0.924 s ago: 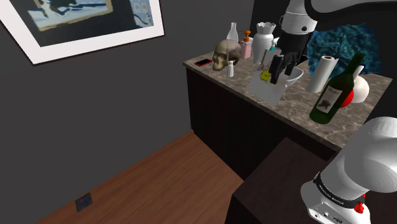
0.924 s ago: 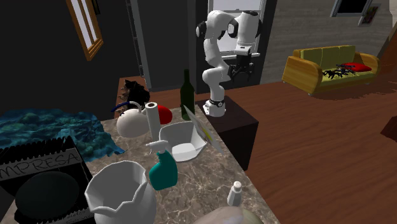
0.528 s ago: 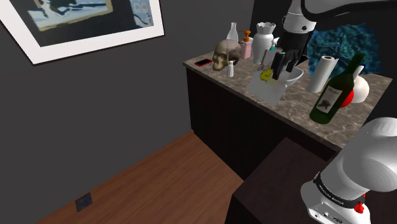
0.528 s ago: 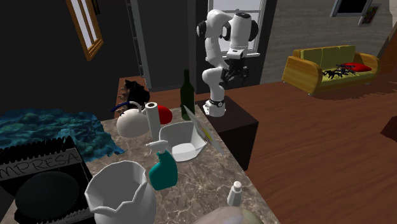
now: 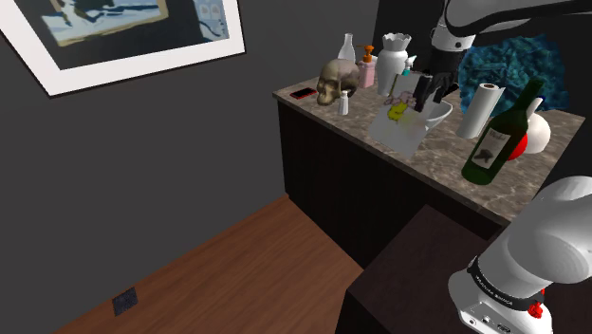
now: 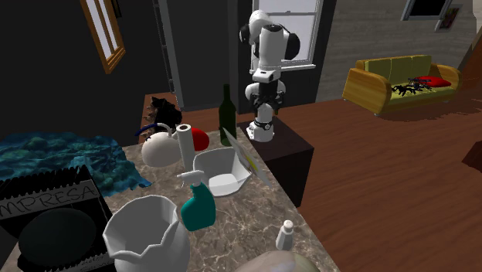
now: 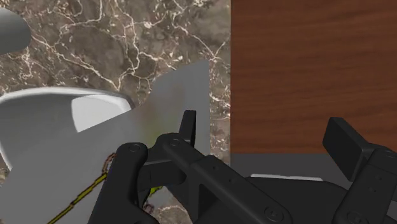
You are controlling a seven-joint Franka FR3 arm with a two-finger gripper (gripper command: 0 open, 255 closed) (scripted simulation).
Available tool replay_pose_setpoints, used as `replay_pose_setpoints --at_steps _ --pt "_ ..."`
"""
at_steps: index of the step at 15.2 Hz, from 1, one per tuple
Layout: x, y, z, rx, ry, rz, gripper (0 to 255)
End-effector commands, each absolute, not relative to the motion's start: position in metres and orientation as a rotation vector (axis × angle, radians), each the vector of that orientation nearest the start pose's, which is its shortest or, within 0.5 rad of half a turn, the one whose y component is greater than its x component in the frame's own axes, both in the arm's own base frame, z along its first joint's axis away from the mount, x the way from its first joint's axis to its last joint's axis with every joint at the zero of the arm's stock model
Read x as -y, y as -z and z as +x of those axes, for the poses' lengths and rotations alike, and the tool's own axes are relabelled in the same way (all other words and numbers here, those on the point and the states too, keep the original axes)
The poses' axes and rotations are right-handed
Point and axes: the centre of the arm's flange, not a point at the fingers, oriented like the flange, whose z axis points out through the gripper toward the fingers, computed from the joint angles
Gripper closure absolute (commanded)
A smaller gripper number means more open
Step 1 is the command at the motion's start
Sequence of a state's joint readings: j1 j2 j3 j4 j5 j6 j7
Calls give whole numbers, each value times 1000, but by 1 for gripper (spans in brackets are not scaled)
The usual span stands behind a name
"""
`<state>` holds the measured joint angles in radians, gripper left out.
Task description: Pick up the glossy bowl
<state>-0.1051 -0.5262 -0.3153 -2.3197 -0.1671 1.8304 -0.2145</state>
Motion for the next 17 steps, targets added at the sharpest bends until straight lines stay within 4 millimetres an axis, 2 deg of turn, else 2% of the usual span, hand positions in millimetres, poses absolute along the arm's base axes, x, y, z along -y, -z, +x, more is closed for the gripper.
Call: replay_pose_setpoints --at_steps 1,17 --pt "215 -523 364 -214 31 -3145 0" --pt "419 -478 397 -349 74 -3126 0"
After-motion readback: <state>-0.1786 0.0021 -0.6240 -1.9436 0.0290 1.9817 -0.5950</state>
